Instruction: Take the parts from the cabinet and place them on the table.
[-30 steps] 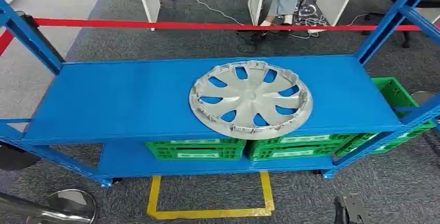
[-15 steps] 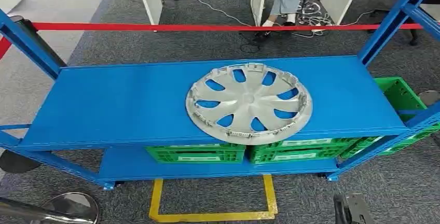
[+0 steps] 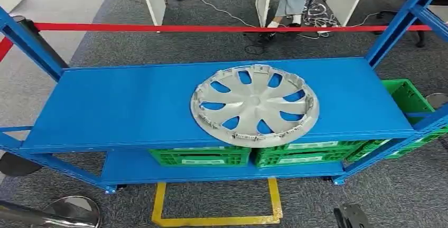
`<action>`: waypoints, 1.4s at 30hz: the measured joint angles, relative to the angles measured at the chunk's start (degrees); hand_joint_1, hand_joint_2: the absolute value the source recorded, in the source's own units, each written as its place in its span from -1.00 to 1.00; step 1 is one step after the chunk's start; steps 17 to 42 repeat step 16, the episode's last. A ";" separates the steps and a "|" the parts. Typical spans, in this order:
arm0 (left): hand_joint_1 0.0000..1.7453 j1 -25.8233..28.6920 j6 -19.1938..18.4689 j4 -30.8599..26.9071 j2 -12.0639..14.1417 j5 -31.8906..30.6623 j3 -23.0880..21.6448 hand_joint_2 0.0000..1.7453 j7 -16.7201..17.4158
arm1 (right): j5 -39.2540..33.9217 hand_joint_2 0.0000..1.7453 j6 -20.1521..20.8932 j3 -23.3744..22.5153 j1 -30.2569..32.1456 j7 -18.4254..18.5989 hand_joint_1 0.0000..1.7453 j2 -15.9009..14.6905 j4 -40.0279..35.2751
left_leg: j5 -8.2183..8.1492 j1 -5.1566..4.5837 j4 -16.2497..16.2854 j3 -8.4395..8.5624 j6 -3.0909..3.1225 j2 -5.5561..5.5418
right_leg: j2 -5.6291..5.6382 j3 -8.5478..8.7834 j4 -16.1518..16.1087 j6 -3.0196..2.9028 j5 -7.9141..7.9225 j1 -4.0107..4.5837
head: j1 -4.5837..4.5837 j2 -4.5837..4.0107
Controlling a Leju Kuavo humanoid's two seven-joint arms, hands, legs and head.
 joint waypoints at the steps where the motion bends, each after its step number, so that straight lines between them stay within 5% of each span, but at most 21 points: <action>1: -1.00 -0.14 0.15 1.16 0.39 0.00 -0.76 -1.00 0.39 | 1.10 -1.00 0.85 -0.80 -0.09 0.26 -1.00 0.56 1.19 | 0.00 -0.01 0.00 0.01 0.00 0.00 | 0.00 0.02 -0.02 0.00 0.00 -0.01 | 0.00 0.00; 16: -1.00 -2.91 1.20 17.38 5.13 0.44 -11.69 -1.00 4.63 | 15.27 -1.00 11.90 -10.53 -2.84 3.89 -1.00 7.16 16.88 | -0.14 -0.07 0.01 0.15 -0.02 0.00 | 0.00 0.15 -0.08 0.02 -0.01 -0.09 | 0.00 0.00; 42: -1.00 -2.91 1.20 17.38 5.13 0.44 -11.69 -1.00 4.63 | 15.27 -1.00 11.90 -10.53 -2.84 3.89 -1.00 7.16 16.88 | -0.14 -0.07 0.01 0.15 -0.02 0.00 | 0.00 0.15 -0.08 0.02 -0.01 -0.09 | 0.00 0.00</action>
